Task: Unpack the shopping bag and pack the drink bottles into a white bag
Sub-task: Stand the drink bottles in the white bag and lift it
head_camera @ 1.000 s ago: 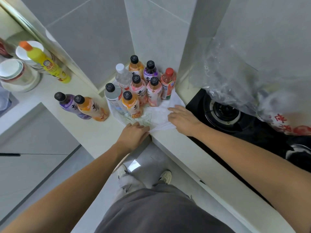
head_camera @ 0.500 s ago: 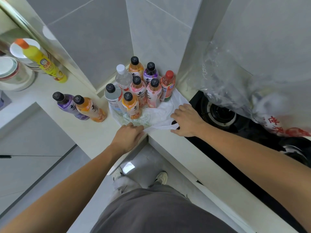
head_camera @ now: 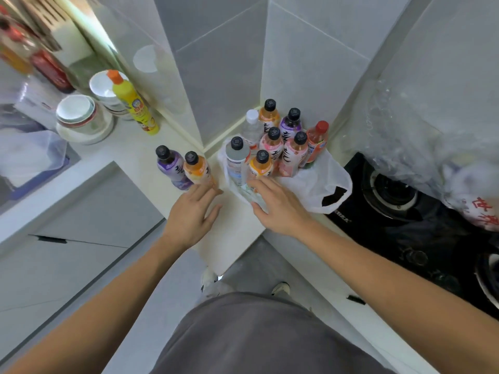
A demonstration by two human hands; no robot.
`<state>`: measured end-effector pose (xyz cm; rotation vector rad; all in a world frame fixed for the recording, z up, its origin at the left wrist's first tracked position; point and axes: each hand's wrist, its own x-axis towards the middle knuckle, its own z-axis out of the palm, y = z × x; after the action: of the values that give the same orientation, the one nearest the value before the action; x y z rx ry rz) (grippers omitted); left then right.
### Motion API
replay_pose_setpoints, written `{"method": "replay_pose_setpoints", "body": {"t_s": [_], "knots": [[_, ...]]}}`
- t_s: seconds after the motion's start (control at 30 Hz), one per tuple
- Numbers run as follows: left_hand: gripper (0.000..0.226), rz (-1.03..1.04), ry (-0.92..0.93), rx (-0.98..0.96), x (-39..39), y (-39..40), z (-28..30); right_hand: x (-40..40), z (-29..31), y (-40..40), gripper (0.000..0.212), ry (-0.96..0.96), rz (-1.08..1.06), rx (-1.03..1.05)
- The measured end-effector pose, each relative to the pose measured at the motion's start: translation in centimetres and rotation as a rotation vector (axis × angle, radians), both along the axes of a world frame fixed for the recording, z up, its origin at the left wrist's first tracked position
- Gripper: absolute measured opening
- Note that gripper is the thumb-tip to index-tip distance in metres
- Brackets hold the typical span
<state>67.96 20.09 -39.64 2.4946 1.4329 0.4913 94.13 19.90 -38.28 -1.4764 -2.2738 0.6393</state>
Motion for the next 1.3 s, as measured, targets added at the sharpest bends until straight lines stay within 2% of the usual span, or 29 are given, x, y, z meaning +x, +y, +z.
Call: {"method": "replay_pose_setpoints", "body": {"t_s": [0.13,0.27,0.33,0.47,0.57,0.67,0.77,1.03,1.3], "knots": [[0.03,0.043,-0.029,0.15,-4.0,2.6,2.7,-6.0,0.9,1.1,0.054,0.062,-0.047,0.038],[0.042,0.087,0.011,0.144,-7.4,5.9,4.0,-10.9,1.0,3.0,0.068,0.068,-0.117,-0.017],[0.053,0.126,0.025,0.052,-8.5,7.4,4.1,-13.0,0.7,4.1,0.073,0.093,-0.181,-0.078],[0.072,0.204,-0.038,-0.268,-9.9,9.7,3.0,-15.8,-0.4,6.6,0.073,0.132,-0.314,-0.189],[0.071,0.202,-0.096,-0.388,-10.4,10.9,2.1,-17.1,-0.9,8.1,0.067,0.135,-0.391,-0.228],[0.065,0.189,-0.183,-0.422,-10.6,11.4,1.3,-17.8,-1.6,8.4,0.059,0.145,-0.434,-0.207],[0.061,0.18,-0.2,-0.388,-10.8,11.4,0.9,-18.0,-1.8,7.9,0.057,0.191,-0.459,-0.199],[0.056,-0.032,-0.154,-0.29,-8.8,9.4,3.6,-14.7,1.2,2.2,0.039,0.366,-0.611,-0.159],[0.058,-0.21,-0.169,-0.214,-0.3,7.2,9.7,-6.0,7.8,-1.9,0.043,0.341,-0.813,-0.062]]}}
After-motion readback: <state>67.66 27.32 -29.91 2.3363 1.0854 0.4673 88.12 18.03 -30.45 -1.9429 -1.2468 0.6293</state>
